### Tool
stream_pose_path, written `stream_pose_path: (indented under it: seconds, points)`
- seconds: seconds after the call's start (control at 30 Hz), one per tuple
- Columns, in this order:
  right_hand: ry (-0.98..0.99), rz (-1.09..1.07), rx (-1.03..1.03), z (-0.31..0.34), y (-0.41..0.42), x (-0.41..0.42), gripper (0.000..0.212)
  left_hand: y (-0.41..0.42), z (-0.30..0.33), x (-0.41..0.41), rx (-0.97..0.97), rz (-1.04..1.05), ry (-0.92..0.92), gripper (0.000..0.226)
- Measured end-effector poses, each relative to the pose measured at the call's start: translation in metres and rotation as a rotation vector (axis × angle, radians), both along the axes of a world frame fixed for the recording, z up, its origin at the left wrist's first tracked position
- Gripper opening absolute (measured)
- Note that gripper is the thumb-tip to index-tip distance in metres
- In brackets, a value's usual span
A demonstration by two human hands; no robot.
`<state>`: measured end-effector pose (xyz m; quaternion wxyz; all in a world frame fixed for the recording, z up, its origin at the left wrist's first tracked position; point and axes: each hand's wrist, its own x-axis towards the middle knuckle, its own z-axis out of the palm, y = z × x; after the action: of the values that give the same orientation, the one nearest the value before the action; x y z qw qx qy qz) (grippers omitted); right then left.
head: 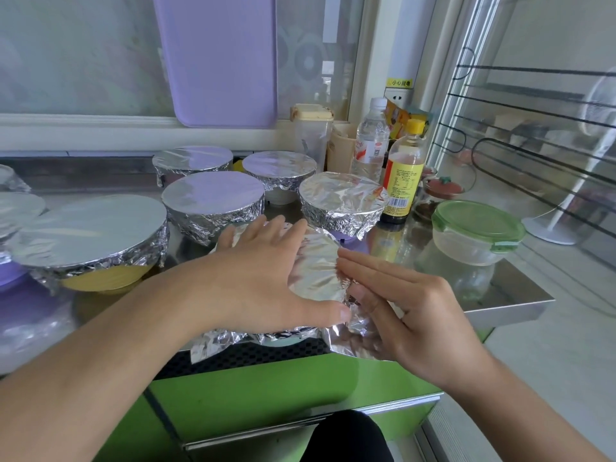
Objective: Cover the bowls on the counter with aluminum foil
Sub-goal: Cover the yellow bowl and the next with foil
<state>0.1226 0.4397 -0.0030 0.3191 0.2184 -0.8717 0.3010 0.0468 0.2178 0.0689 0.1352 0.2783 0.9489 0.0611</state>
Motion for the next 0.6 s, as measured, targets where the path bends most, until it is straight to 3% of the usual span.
stream_pose_path:
  seconds: [0.3, 0.6]
  points:
    - [0.176, 0.067, -0.031, 0.006, 0.004, -0.003, 0.01, 0.0, 0.003, 0.001, 0.017, -0.04, 0.003, 0.132]
    - [0.221, -0.002, -0.022, 0.005, 0.0, -0.009, 0.025, -0.001, 0.005, 0.001, 0.035, -0.062, 0.022, 0.135]
